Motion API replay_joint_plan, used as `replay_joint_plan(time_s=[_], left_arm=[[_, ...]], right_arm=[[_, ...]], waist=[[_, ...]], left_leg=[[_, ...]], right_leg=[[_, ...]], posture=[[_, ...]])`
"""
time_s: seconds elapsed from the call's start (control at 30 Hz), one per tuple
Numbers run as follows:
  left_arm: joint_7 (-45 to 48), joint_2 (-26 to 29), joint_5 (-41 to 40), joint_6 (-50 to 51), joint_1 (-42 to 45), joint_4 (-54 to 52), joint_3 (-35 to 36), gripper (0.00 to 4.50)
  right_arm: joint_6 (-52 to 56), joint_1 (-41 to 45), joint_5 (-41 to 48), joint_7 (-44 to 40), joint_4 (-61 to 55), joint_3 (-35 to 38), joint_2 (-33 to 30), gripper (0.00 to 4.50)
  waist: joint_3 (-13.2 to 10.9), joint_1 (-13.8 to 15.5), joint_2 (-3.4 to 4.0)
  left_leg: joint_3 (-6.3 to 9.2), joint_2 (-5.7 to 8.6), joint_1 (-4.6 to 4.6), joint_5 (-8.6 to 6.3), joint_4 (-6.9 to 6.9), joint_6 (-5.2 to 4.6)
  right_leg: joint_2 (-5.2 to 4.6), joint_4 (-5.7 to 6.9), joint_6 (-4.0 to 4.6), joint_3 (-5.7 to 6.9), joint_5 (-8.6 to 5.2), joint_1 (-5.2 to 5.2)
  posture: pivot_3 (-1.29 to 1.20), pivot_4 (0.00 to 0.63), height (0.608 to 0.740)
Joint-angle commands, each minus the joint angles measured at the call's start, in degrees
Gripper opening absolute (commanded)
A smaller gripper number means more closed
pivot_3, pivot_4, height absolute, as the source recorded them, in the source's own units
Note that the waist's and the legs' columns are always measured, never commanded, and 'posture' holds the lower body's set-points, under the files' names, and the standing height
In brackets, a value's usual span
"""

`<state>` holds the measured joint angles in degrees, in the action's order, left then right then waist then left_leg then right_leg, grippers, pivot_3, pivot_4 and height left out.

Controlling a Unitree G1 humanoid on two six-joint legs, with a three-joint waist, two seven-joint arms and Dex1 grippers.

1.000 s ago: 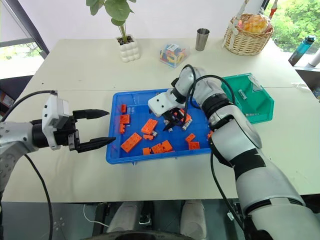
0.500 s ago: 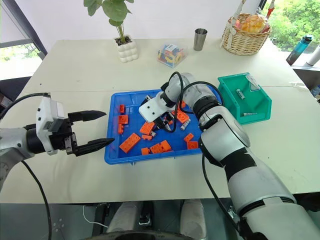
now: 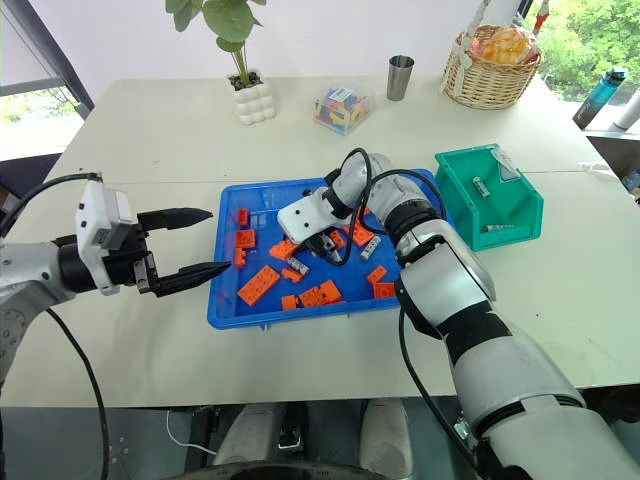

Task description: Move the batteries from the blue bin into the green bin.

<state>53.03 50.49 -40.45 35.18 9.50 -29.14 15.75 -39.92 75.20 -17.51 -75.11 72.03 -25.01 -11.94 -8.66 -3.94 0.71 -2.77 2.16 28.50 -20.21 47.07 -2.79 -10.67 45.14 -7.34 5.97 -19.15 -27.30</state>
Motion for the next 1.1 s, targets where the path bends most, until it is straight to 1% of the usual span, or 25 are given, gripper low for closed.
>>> replay_joint_plan(time_s=[0.03, 0.17, 0.23, 0.27, 0.3, 0.33, 0.4, 0.47, 0.53, 0.6, 0.67, 0.73, 0.83, 0.97, 1.1], left_arm=[[0.6, -0.1, 0.5, -1.9, 1.5, 0.2, -0.7, 4.50], [1.0, -0.4, 1.2, -2.7, 3.3, 1.5, -2.2, 4.50], [1.1, -0.6, 1.6, -2.8, 4.0, 2.1, -2.7, 4.50], [1.2, -0.6, 1.6, -2.9, 4.3, 2.3, -2.9, 4.50], [1.2, -0.7, 1.7, -3.0, 4.5, 2.4, -3.1, 4.50], [1.3, -0.7, 1.7, -3.1, 4.6, 2.5, -3.2, 4.50], [1.5, -0.9, 1.7, -3.1, 4.9, 2.7, -3.5, 4.50], [1.7, -1.1, 1.6, -3.0, 5.2, 2.9, -3.6, 4.50], [2.4, -1.4, 1.4, -3.0, 6.2, 3.5, -4.4, 4.50], [3.4, -1.4, 1.5, -3.2, 7.1, 4.1, -5.4, 4.50], [4.4, -1.3, 1.6, -3.4, 7.9, 4.7, -6.2, 4.50], [5.7, -1.4, 1.9, -3.7, 8.8, 5.7, -7.0, 4.50], [7.4, -1.4, 2.4, -4.4, 9.9, 7.0, -8.1, 4.50], [10.5, -1.2, 3.1, -5.5, 11.9, 9.0, -9.7, 4.50], [12.1, -1.1, 4.5, -6.8, 13.0, 11.0, -10.5, 4.50]], right_arm=[[2.1, 0.4, 1.4, 3.2, -2.6, 2.3, 1.5, 0.84], [6.4, -0.9, 0.8, 8.4, -3.6, 2.7, 3.9, 0.84], [8.3, -1.5, 0.4, 11.0, -4.5, 2.6, 4.3, 1.86], [9.2, -1.7, 0.3, 12.4, -5.3, 2.7, 4.4, 2.19], [10.8, -1.9, 0.2, 13.8, -6.5, 2.8, 4.3, 2.75], [12.8, -2.1, 0.5, 14.4, -8.0, 3.1, 4.0, 3.14], [20.5, -3.8, 3.0, 13.8, -14.9, 5.2, 2.8, 3.14], [29.9, -6.9, 5.3, 12.7, -24.6, 7.2, 1.4, 3.14], [48.0, -14.3, 7.7, 11.0, -43.3, 9.9, -1.6, 3.14], [65.3, -20.5, 9.5, 10.8, -58.9, 12.0, -3.7, 3.14], [76.0, -24.3, 9.9, 11.8, -67.9, 12.3, -5.1, 3.14], [84.0, -27.7, 10.0, 13.5, -74.0, 11.7, -6.3, 3.14], [90.3, -30.9, 11.1, 15.6, -78.9, 10.4, -7.1, 3.14], [93.2, -32.9, 12.6, 19.1, -80.2, 9.7, -6.8, 3.14], [94.0, -34.2, 14.4, 20.9, -81.2, 8.3, -7.4, 3.14]], waist=[[0.0, 0.0, 0.00], [0.0, 0.0, 0.00], [0.0, 0.1, 0.00], [0.0, 0.1, 0.00], [0.0, 0.1, 0.00], [0.0, 0.1, 0.00], [0.0, 0.1, 0.00], [0.0, 0.2, 0.01], [0.0, 0.7, -0.02], [0.0, 1.5, -0.01], [0.0, 1.7, -0.01], [0.0, 1.7, -0.02], [0.0, 1.6, -0.02], [0.0, 1.6, -0.04], [0.0, 1.6, -0.05]], left_leg=[[0.00, 0.00, 0.00, 0.00, 0.00, 0.00], [0.00, 0.00, 0.00, 0.00, 0.00, 0.00], [0.00, 0.00, 0.00, 0.00, 0.00, 0.00], [0.00, 0.00, 0.00, 0.00, 0.00, 0.00], [0.00, 0.01, 0.02, 0.00, 0.00, 0.00], [0.01, 0.01, 0.02, 0.00, 0.01, 0.00], [0.00, 0.01, 0.02, 0.00, 0.00, 0.00], [0.01, 0.01, 0.03, 0.00, 0.00, 0.00], [0.01, 0.01, 0.04, 0.00, 0.01, 0.00], [0.07, 0.02, 0.04, 0.00, 0.03, 0.00], [0.07, 0.03, 0.06, 0.00, 0.06, -0.01], [0.04, 0.03, 0.06, 0.01, 0.08, -0.01], [0.03, 0.03, 0.05, 0.01, 0.08, 0.00], [-0.01, 0.03, 0.05, 0.02, 0.07, 0.00], [-0.03, 0.03, 0.05, 0.02, 0.07, -0.01]], right_leg=[[0.00, 0.00, 0.00, 0.00, 0.00, 0.00], [0.00, 0.03, 0.01, -0.01, 0.00, -0.01], [0.01, 0.03, 0.01, -0.02, 0.00, -0.01], [0.01, 0.03, 0.01, -0.03, 0.00, -0.02], [0.00, 0.03, 0.01, -0.04, 0.00, -0.02], [0.01, 0.03, 0.01, -0.05, 0.00, -0.02], [0.01, 0.03, 0.01, -0.06, 0.00, -0.02], [0.01, 0.02, 0.01, -0.06, 0.00, -0.01], [-0.01, 0.01, 0.00, -0.07, 0.00, 0.06], [-0.02, -0.02, 0.00, -0.06, 0.00, 0.18], [-0.05, -0.04, 0.00, -0.06, 0.00, 0.36], [-0.06, -0.06, 0.00, -0.06, 0.00, 0.36], [-0.06, -0.05, 0.00, -0.06, 0.00, 0.33], [-0.06, -0.04, -0.01, -0.06, 0.00, 0.31], [-0.06, -0.05, -0.01, -0.06, 0.00, 0.31]], posture=[[0.00, 0.150, 0.654], [0.00, 0.150, 0.654], [0.00, 0.150, 0.654], [0.00, 0.150, 0.654], [0.00, 0.150, 0.654], [0.00, 0.150, 0.654], [0.00, 0.150, 0.654], [0.00, 0.150, 0.654], [0.00, 0.150, 0.654], [0.00, 0.150, 0.654], [0.00, 0.150, 0.654], [0.00, 0.150, 0.654], [0.00, 0.150, 0.654], [0.00, 0.150, 0.654], [0.00, 0.150, 0.654]])
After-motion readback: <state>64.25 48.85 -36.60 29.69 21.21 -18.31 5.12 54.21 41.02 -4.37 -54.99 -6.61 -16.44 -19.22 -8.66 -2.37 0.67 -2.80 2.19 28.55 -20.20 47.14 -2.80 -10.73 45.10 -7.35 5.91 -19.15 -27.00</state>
